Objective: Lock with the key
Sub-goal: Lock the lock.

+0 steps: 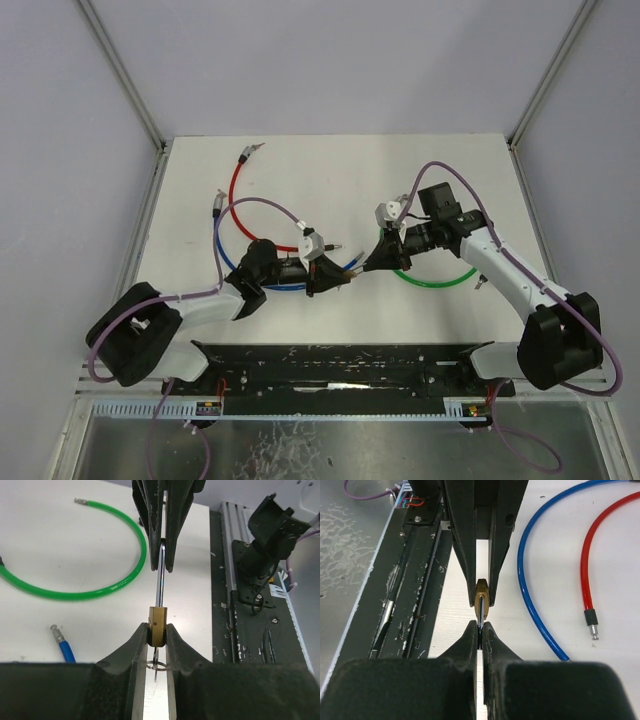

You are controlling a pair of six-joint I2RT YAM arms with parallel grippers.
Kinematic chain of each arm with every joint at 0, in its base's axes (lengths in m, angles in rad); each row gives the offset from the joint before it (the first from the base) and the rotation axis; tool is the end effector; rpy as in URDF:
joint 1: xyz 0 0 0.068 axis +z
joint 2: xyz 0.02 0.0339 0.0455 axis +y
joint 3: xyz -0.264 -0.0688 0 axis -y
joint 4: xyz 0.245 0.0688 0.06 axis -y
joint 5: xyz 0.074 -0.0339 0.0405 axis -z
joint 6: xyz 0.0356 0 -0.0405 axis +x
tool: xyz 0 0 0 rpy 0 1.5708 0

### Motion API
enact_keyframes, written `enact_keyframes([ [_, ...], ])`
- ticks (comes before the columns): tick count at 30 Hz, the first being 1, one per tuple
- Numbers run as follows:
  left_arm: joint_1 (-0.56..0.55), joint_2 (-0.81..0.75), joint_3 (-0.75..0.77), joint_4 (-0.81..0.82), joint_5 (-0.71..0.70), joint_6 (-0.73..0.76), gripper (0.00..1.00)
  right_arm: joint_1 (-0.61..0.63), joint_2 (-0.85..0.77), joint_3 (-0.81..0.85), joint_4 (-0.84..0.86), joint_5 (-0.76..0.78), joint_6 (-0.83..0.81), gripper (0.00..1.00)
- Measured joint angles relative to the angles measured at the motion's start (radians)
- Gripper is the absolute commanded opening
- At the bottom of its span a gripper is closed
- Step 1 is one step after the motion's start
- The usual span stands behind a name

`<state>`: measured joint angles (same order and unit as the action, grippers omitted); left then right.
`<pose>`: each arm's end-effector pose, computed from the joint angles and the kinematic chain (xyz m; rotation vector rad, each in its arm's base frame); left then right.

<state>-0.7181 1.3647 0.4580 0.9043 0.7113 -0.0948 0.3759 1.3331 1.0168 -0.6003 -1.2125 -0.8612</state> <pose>0.1844 -0.1920 0.2157 1.0533 1.3391 -1.1751 0.2314 0.1272 0.2823 -1.5289 1.3442 1.1722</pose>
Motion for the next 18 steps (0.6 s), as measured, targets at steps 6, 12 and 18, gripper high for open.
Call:
enact_keyframes([
  [6, 0.035, 0.064, 0.014, -0.023, 0.009, -0.002, 0.0, 0.005, 0.057, -0.04, 0.141, 0.02, 0.083, 0.0],
  [12, 0.05, 0.097, 0.022, -0.044, 0.011, -0.006, 0.01, 0.026, 0.084, -0.065, 0.248, 0.056, 0.171, 0.0],
  [18, 0.078, 0.105, 0.022, -0.058, 0.011, -0.006, 0.22, 0.036, 0.12, -0.045, 0.274, 0.084, 0.189, 0.0],
])
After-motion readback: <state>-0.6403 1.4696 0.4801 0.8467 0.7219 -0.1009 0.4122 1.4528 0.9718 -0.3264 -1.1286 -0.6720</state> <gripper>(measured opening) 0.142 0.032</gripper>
